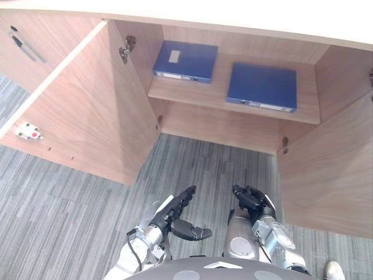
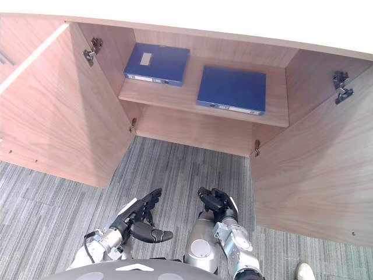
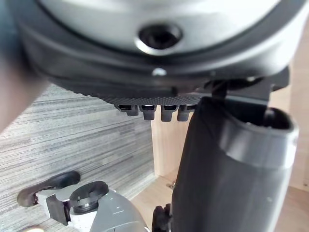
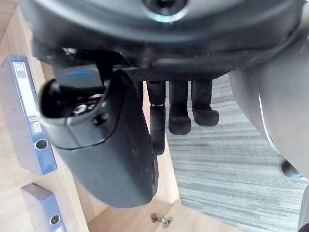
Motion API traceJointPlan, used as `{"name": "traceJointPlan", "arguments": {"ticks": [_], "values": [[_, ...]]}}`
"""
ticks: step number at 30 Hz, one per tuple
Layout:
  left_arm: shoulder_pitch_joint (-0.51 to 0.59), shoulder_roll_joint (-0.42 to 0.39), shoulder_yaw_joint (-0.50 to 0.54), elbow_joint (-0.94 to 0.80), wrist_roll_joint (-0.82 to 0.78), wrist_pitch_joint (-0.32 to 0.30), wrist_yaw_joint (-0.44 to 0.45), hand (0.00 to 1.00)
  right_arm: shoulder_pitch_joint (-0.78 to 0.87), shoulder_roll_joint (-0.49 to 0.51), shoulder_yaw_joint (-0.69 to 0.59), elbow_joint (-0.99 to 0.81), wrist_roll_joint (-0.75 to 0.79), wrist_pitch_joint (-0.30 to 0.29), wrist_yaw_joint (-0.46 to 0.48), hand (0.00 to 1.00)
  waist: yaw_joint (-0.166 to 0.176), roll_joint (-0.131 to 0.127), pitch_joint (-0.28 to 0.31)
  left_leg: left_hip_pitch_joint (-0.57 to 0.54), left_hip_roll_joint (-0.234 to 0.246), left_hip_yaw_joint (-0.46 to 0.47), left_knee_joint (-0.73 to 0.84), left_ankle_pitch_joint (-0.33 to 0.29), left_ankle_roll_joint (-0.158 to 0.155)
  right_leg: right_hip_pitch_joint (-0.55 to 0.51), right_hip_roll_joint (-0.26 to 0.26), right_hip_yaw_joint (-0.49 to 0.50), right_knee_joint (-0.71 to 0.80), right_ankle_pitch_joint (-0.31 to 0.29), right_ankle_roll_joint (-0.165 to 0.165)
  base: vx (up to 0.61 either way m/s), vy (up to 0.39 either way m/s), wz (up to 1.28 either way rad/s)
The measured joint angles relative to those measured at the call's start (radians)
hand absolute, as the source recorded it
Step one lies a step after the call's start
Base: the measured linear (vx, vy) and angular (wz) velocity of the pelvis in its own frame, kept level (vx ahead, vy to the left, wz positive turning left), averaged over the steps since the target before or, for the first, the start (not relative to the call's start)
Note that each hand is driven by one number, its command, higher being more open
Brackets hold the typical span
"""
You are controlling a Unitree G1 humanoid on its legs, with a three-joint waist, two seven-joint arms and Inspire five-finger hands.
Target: Walk over to the cabinet, pick up the folder, carry it to the office cabinet, place the folder inside the office cabinet, then close the office cabinet door
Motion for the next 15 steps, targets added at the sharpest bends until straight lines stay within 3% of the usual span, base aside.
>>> {"name": "traceJointPlan", "arguments": {"ticks": [2,3,6,8,15], "values": [[0.000,-0.030,0.021,0.032,0.036,-0.003,0.001,1.00,-0.015,0.016,-0.023,0.052,-0.024,0.000,-0.003,0.00,0.002,-0.001,-0.021,0.022,-0.017,0.007,-0.050,0.013,-0.008,0.021,0.000,0.000,-0.051,0.026,-0.003,-0.02,0.036,-0.06],[0.000,-0.051,0.031,0.061,0.063,-0.010,0.002,1.00,-0.028,0.020,-0.032,0.093,-0.029,0.001,-0.007,1.00,0.003,-0.002,-0.043,0.035,-0.038,0.006,-0.098,0.024,-0.026,0.033,0.000,0.000,-0.104,0.050,-0.006,0.02,0.053,-0.15],[-0.004,-0.073,0.062,0.102,0.104,-0.012,0.003,1.00,-0.042,0.021,-0.045,0.143,-0.036,0.003,-0.007,1.00,0.002,0.002,-0.070,0.066,-0.098,-0.023,-0.207,0.046,-0.042,0.060,0.003,0.000,-0.210,0.078,-0.018,0.04,0.027,-0.15],[-0.009,-0.085,0.080,0.128,0.116,-0.012,0.005,1.00,-0.042,0.024,-0.053,0.156,-0.065,0.003,-0.007,1.00,-0.004,0.008,-0.078,0.083,-0.113,-0.044,-0.237,0.076,-0.032,0.086,0.010,-0.005,-0.242,0.090,-0.021,0.08,-0.007,-0.01],[-0.021,-0.102,0.107,0.210,0.171,-0.011,0.003,1.00,-0.039,0.038,-0.138,0.276,-0.072,0.018,-0.007,1.00,-0.004,-0.009,-0.155,0.154,-0.148,-0.091,-0.309,0.104,0.000,0.187,0.017,-0.051,-0.314,0.102,-0.010,0.15,-0.038,0.14]]}}
